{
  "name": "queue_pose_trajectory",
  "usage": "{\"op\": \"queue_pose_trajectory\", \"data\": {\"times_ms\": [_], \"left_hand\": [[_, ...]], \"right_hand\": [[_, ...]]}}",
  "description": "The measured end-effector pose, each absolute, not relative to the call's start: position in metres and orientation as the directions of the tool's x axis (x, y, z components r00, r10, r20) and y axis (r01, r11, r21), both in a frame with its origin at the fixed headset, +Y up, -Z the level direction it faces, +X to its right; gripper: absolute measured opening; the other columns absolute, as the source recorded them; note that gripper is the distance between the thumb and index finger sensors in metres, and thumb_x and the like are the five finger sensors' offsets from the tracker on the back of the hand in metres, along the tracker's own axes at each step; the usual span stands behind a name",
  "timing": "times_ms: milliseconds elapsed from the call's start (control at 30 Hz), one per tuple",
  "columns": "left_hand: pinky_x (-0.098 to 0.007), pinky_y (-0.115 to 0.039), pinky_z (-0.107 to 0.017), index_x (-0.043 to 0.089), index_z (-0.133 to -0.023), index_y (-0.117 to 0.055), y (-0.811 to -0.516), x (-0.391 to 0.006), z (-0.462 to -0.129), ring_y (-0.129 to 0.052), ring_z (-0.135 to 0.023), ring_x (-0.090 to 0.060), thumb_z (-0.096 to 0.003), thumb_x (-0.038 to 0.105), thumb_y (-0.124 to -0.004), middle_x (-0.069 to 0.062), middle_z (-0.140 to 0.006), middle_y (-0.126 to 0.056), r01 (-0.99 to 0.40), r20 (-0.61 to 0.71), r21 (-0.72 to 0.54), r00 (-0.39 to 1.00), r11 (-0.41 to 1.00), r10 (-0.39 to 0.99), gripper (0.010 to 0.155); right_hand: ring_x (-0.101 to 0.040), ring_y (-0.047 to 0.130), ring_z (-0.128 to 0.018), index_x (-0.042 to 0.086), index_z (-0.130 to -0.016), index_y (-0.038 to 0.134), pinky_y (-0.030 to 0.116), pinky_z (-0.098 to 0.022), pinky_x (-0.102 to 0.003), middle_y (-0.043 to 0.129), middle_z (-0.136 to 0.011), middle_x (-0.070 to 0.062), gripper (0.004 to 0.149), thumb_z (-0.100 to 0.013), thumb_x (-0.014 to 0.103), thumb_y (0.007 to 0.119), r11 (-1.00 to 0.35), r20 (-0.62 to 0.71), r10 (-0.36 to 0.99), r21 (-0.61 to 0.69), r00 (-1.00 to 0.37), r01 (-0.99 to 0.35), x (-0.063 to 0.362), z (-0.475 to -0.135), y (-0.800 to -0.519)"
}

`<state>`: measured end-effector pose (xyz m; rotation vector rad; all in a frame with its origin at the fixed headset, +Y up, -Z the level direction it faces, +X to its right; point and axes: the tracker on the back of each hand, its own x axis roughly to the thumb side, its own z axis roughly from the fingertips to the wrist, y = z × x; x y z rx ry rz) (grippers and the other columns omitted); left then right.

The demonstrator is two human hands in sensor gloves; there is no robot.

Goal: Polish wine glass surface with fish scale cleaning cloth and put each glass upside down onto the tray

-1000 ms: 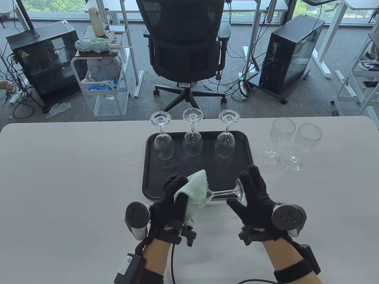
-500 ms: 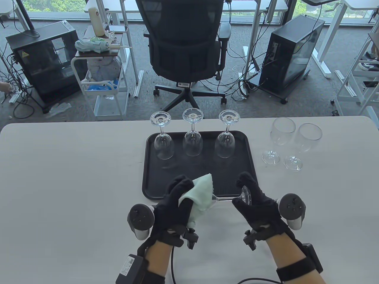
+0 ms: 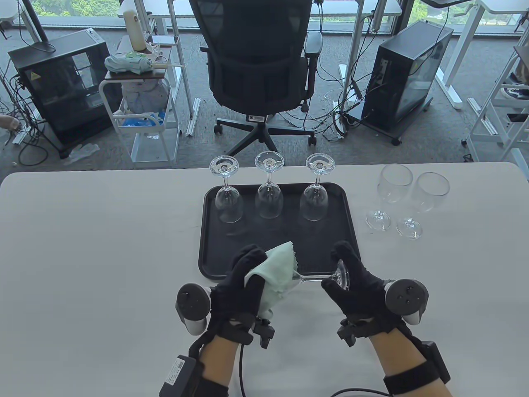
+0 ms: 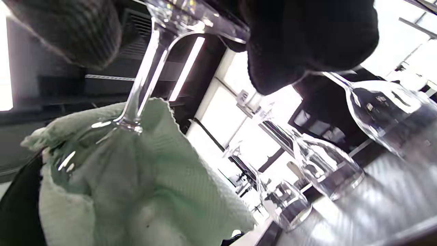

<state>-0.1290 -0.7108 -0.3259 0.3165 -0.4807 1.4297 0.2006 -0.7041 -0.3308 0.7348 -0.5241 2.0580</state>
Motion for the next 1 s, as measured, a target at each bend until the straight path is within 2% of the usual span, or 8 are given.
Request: {"op": "queue_pose_trajectory", "data": {"times_ms": [100, 333, 500, 567, 667, 800, 900, 1000], "left_hand": [[-0.06, -0.084, -0.053, 0.034, -0.101, -0.065, -0.711, -0.128, -0.326, -0.066, -0.1, -0.035, -0.0527, 0.066, -0.07, -0.002, -0.113, -0.057, -0.99, 0.479, -0.099, 0.039, 0.098, 0.877, 0.058], [-0.058, -0.085, -0.052, 0.036, -0.1, -0.065, -0.706, -0.127, -0.321, -0.067, -0.099, -0.034, -0.0507, 0.068, -0.07, -0.001, -0.112, -0.058, -0.981, 0.547, -0.028, 0.145, 0.191, 0.824, 0.059], [-0.06, -0.085, -0.052, 0.034, -0.1, -0.066, -0.71, -0.131, -0.326, -0.068, -0.098, -0.035, -0.052, 0.066, -0.07, -0.002, -0.112, -0.059, -0.992, 0.496, -0.09, 0.034, 0.091, 0.867, 0.058], [-0.06, -0.084, -0.053, 0.034, -0.101, -0.065, -0.711, -0.13, -0.326, -0.067, -0.099, -0.036, -0.0526, 0.066, -0.07, -0.002, -0.112, -0.058, -0.99, 0.486, -0.111, 0.02, 0.084, 0.874, 0.058], [-0.058, -0.085, -0.052, 0.035, -0.101, -0.064, -0.709, -0.127, -0.324, -0.067, -0.099, -0.035, -0.0522, 0.068, -0.069, -0.002, -0.113, -0.057, -0.99, 0.496, -0.093, 0.046, 0.106, 0.867, 0.059], [-0.058, -0.084, -0.054, 0.036, -0.101, -0.064, -0.707, -0.125, -0.321, -0.066, -0.1, -0.034, -0.0507, 0.069, -0.07, 0.0, -0.113, -0.057, -0.985, 0.541, -0.049, 0.115, 0.167, 0.833, 0.061], [-0.059, -0.084, -0.053, 0.035, -0.101, -0.065, -0.705, -0.127, -0.322, -0.067, -0.099, -0.034, -0.0512, 0.067, -0.07, 0.0, -0.112, -0.059, -0.983, 0.545, -0.061, 0.11, 0.17, 0.831, 0.06], [-0.059, -0.085, -0.053, 0.034, -0.101, -0.065, -0.707, -0.129, -0.324, -0.068, -0.099, -0.035, -0.0518, 0.067, -0.07, -0.001, -0.112, -0.059, -0.987, 0.511, -0.089, 0.067, 0.131, 0.857, 0.059]], "right_hand": [[-0.035, 0.094, -0.061, 0.031, -0.108, 0.028, 0.092, -0.038, -0.042, 0.058, -0.104, -0.016, 0.09, -0.046, 0.061, 0.086, -0.548, 0.727, 0.463, -0.216, -0.508, -0.808, 0.202, -0.325, -0.701], [-0.032, 0.091, -0.047, 0.031, -0.11, 0.043, 0.084, -0.025, -0.037, 0.066, -0.096, -0.019, 0.078, -0.05, 0.071, 0.074, -0.308, 0.366, 0.9, 0.158, -0.234, -0.938, 0.201, -0.339, -0.718], [-0.036, 0.09, -0.064, 0.031, -0.109, 0.025, 0.088, -0.041, -0.045, 0.054, -0.106, -0.016, 0.092, -0.046, 0.063, 0.084, -0.549, 0.715, 0.532, -0.117, -0.454, -0.827, 0.199, -0.328, -0.702], [-0.033, 0.092, -0.066, 0.032, -0.108, 0.025, 0.09, -0.044, -0.043, 0.055, -0.106, -0.014, 0.094, -0.045, 0.063, 0.086, -0.575, 0.745, 0.392, -0.259, -0.539, -0.776, 0.2, -0.323, -0.698], [-0.033, 0.092, -0.06, 0.034, -0.107, 0.037, 0.089, -0.038, -0.04, 0.061, -0.1, -0.015, 0.084, -0.046, 0.063, 0.086, -0.482, 0.688, 0.584, -0.132, -0.43, -0.866, 0.2, -0.328, -0.703], [-0.03, 0.092, -0.046, 0.029, -0.109, 0.044, 0.086, -0.026, -0.036, 0.069, -0.093, -0.018, 0.079, -0.049, 0.073, 0.07, -0.37, 0.431, 0.85, 0.082, -0.302, -0.925, 0.202, -0.336, -0.713], [-0.036, 0.091, -0.056, 0.026, -0.111, 0.033, 0.086, -0.034, -0.044, 0.063, -0.101, -0.019, 0.087, -0.049, 0.07, 0.075, -0.471, 0.571, 0.735, 0.043, -0.365, -0.881, 0.203, -0.335, -0.706], [-0.036, 0.092, -0.061, 0.028, -0.109, 0.026, 0.088, -0.04, -0.045, 0.055, -0.107, -0.016, 0.094, -0.045, 0.067, 0.083, -0.574, 0.732, 0.467, -0.178, -0.497, -0.8, 0.202, -0.326, -0.697]]}}
